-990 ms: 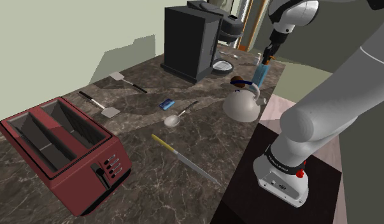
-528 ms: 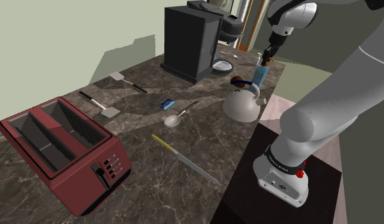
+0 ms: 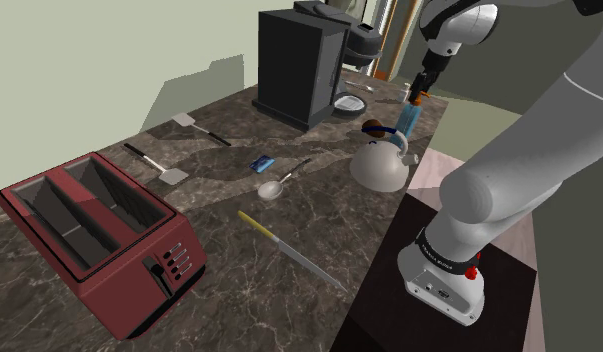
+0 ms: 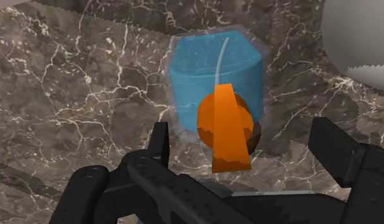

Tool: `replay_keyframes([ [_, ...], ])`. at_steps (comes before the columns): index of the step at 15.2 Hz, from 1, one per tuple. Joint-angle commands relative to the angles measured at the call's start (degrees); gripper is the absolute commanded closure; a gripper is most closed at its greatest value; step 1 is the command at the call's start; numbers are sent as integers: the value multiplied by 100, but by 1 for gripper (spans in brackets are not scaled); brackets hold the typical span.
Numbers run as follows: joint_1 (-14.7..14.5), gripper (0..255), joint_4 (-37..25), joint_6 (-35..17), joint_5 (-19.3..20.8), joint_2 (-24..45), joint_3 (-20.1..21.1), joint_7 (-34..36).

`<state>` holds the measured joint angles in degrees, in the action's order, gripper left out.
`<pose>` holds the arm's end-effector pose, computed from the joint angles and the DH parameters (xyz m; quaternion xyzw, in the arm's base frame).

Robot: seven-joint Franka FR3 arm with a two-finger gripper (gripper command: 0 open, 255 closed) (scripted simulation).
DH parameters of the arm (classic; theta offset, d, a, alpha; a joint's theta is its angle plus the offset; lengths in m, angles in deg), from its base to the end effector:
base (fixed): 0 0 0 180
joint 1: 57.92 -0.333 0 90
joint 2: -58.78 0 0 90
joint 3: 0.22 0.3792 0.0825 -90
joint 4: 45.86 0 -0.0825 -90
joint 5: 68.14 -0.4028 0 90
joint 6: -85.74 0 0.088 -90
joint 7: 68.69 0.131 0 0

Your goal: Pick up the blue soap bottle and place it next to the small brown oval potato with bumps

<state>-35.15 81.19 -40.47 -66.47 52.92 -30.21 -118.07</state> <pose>0.3166 -0.4269 0.4504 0.9990 -0.0211 0.0338 0.0204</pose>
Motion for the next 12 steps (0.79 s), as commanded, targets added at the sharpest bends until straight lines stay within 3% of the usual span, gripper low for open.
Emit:
replay_keyframes([
  [1, 3, 0, -99, 192, 59, -106, 17, 44],
  [4, 9, 0, -412, 728, 183, -355, 70, 140],
  [12, 10, 0, -412, 728, 183, -355, 72, 140],
])
